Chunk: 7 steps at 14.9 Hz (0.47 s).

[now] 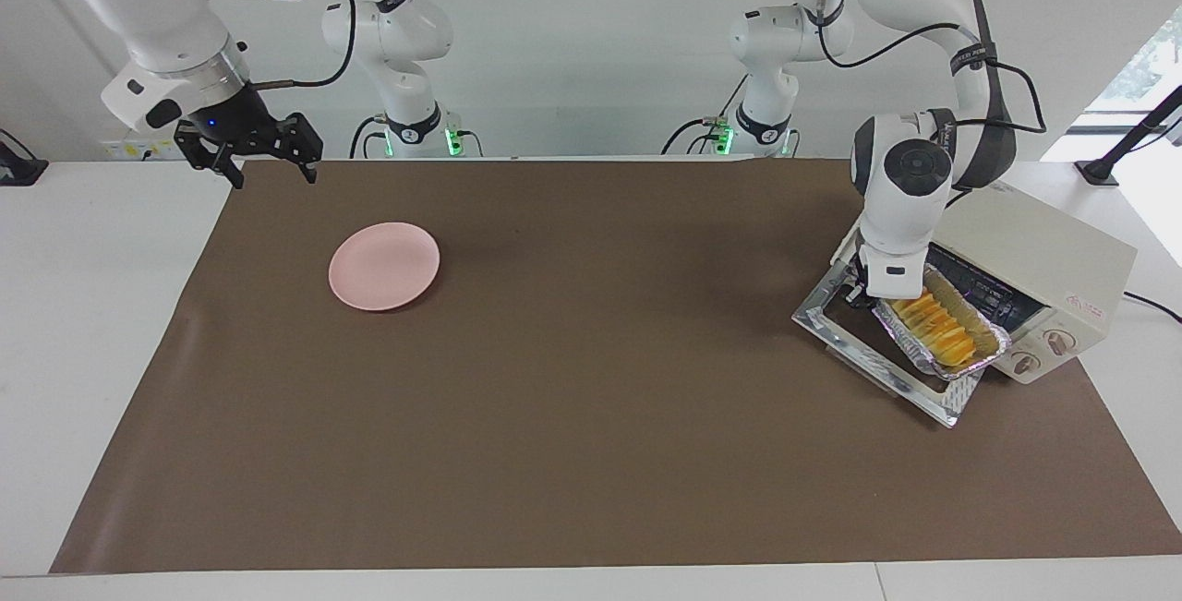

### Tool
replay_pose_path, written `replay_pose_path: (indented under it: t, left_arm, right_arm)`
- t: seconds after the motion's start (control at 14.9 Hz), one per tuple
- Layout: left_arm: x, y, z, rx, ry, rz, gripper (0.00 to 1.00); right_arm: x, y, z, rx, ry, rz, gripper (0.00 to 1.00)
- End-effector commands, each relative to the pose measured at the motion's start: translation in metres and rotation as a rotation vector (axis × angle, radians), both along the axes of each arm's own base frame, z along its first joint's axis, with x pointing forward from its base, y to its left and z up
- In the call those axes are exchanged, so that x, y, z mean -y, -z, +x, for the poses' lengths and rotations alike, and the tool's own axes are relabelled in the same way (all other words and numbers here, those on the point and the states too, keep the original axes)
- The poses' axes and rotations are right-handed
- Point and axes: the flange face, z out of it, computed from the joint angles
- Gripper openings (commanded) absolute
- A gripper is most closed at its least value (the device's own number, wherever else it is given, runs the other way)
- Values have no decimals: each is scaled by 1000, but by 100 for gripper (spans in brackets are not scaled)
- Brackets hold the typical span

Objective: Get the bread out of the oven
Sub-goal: 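Pull the foil tray out of the oven with the left gripper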

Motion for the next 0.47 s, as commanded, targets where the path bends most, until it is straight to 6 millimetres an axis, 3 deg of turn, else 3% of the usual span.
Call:
replay_pose_path:
  t: [0.0,0.13,0.27,0.4]
  left_arm:
    - [86,-35,26,49,137,-4,0]
    - [148,-53,26,67,250,-59,0]
    - [212,-53,2,52,471,-61,0]
    - [257,-55,-23,41,575,-76,0]
  right_arm:
    - [1,-2,-7,-6,8,14,100]
    - [2,-2,-7,-6,11,14,100]
    - [7,-2,-8,-6,20,14,100]
    - [9,-2,-8,-6,23,14,100]
